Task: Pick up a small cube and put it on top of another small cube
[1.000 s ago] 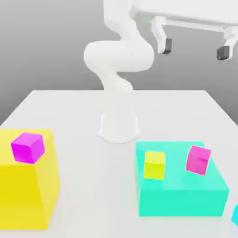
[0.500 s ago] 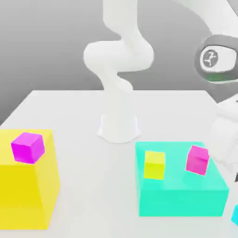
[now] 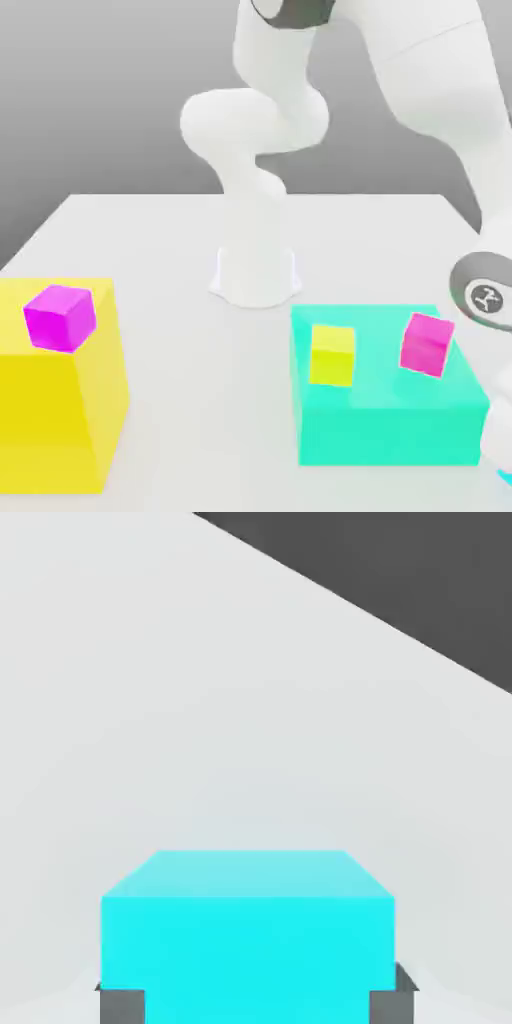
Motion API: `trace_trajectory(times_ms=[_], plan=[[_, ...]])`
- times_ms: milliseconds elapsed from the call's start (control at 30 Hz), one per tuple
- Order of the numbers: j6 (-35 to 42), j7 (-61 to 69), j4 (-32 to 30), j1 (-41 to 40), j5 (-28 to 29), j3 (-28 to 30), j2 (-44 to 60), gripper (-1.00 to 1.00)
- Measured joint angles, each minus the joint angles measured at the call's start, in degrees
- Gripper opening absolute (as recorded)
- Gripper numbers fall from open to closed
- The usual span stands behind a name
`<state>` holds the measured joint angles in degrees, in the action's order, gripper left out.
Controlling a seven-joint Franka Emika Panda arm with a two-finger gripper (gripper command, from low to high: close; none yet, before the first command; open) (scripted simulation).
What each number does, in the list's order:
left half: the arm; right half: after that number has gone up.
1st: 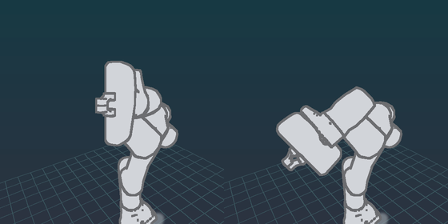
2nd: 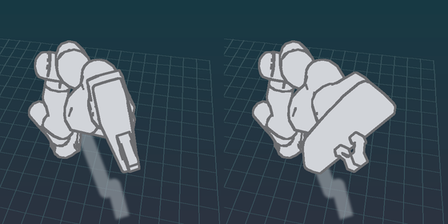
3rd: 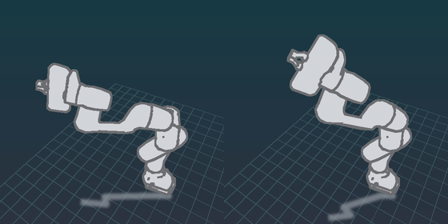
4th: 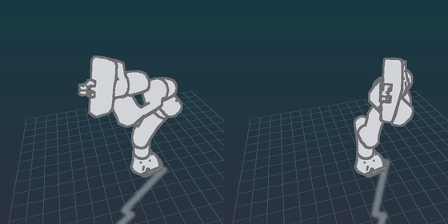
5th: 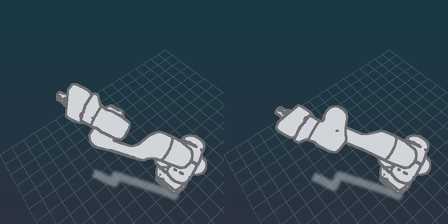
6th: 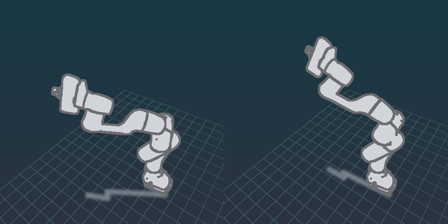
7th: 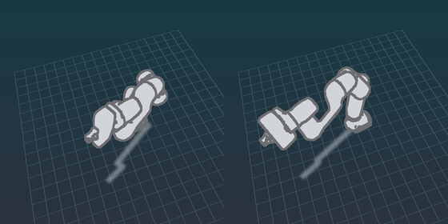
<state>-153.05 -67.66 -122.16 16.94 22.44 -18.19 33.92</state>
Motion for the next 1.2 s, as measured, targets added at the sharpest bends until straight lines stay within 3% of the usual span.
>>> trace_trajectory(times_ms=[167,500,900,967,1100,1133,1200], plan=[[5.5,3.5,-2.0,-3.0,-4.6,-3.6,-7.4,-1.0],[13.5,17.7,-12.7,-8.1,-14.4,-9.0,-26.3,-1.0],[21.2,38.1,-26.4,-4.6,-31.0,-4.3,-51.2,-1.0],[20.8,38.8,-27.5,-5.0,-31.6,-3.5,-52.0,-1.0],[12.4,37.7,-30.2,-6.1,-30.1,-4.6,-46.3,-1.0],[10.6,37.4,-30.7,-6.3,-29.7,-4.8,-45.0,1.0],[10.6,37.4,-30.7,-6.3,-29.7,-4.8,-45.0,1.0]])
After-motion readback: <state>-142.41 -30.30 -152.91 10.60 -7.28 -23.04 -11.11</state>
